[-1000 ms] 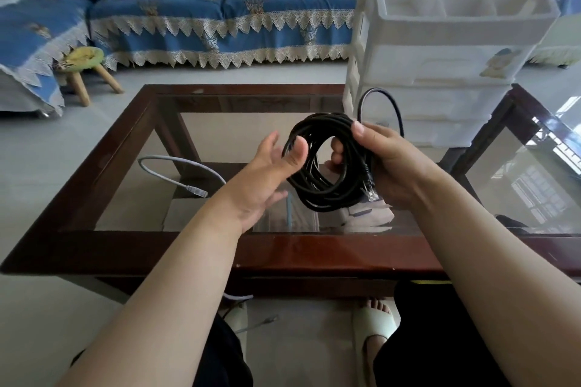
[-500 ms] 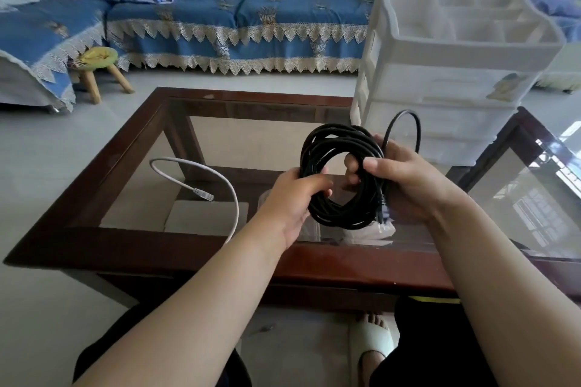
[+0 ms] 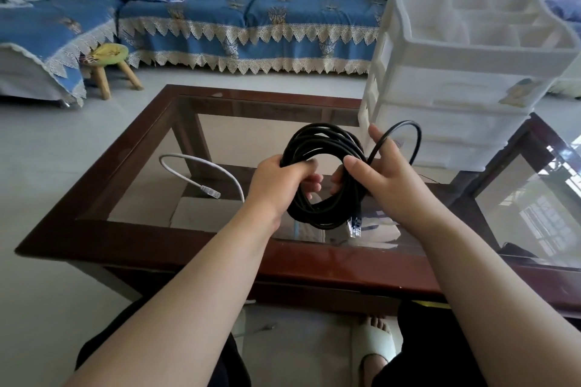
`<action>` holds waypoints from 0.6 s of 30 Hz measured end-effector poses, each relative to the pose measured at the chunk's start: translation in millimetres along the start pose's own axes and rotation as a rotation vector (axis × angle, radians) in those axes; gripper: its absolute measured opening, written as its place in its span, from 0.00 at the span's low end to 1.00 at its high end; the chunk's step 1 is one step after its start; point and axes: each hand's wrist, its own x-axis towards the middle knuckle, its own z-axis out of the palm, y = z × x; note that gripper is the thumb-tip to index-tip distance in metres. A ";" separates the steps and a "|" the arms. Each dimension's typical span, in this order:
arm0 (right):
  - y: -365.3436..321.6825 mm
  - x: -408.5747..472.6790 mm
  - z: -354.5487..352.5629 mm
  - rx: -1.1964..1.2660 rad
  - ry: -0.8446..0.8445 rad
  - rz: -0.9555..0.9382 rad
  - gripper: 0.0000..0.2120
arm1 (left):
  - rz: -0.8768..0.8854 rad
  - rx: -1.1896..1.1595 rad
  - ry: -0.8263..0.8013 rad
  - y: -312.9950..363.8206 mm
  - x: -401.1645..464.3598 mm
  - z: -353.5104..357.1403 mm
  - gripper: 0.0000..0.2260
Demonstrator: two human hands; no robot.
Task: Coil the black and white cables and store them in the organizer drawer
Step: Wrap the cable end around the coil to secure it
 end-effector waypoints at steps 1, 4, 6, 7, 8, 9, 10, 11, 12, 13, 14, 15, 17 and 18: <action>-0.4 -0.1 2.5 -0.023 0.019 -0.003 0.42 | 0.001 0.000 0.002 1.0 0.9 -2.0 0.06; -2.0 -2.5 10.0 -0.033 0.051 -0.025 0.41 | 0.011 0.039 0.030 4.2 3.8 -8.5 0.06; -3.8 -6.8 15.3 -0.013 0.068 -0.036 0.38 | 0.028 0.111 0.060 6.6 4.0 -12.3 0.06; -4.4 -9.0 17.4 -0.012 0.067 -0.040 0.36 | 0.055 0.152 0.055 7.2 4.0 -13.7 0.08; -5.0 -11.3 19.1 -0.020 0.059 -0.039 0.35 | 0.090 0.198 0.032 7.7 3.9 -14.6 0.12; -5.0 -13.1 20.7 -0.029 0.049 -0.041 0.34 | 0.137 0.258 0.003 7.9 4.0 -15.6 0.18; -5.3 -14.8 22.3 -0.029 0.039 -0.044 0.33 | 0.186 0.337 -0.022 8.2 4.5 -16.4 0.23; -4.8 -15.3 23.7 -0.024 0.030 -0.049 0.33 | 0.240 0.437 -0.024 8.5 5.4 -16.7 0.21; -3.5 -14.8 24.3 -0.022 0.022 -0.049 0.32 | 0.290 0.537 0.004 8.2 6.2 -16.2 0.15; -1.5 -13.4 25.3 -0.023 0.012 -0.036 0.32 | 0.324 0.618 0.048 7.0 6.6 -14.9 0.10; 0.5 -12.4 26.2 -0.020 0.005 -0.010 0.30 | 0.349 0.662 0.087 4.8 6.7 -13.1 0.06; 3.0 -10.7 27.6 -0.018 0.009 0.028 0.28 | 0.371 0.690 0.113 1.3 7.4 -11.3 0.05; 6.8 -7.7 29.6 -0.051 0.042 0.108 0.23 | 0.436 0.729 0.123 -4.6 6.9 -7.8 0.05; 7.7 -6.1 29.0 -0.088 0.049 0.131 0.21 | 0.483 0.736 0.117 -6.5 7.2 -6.2 0.05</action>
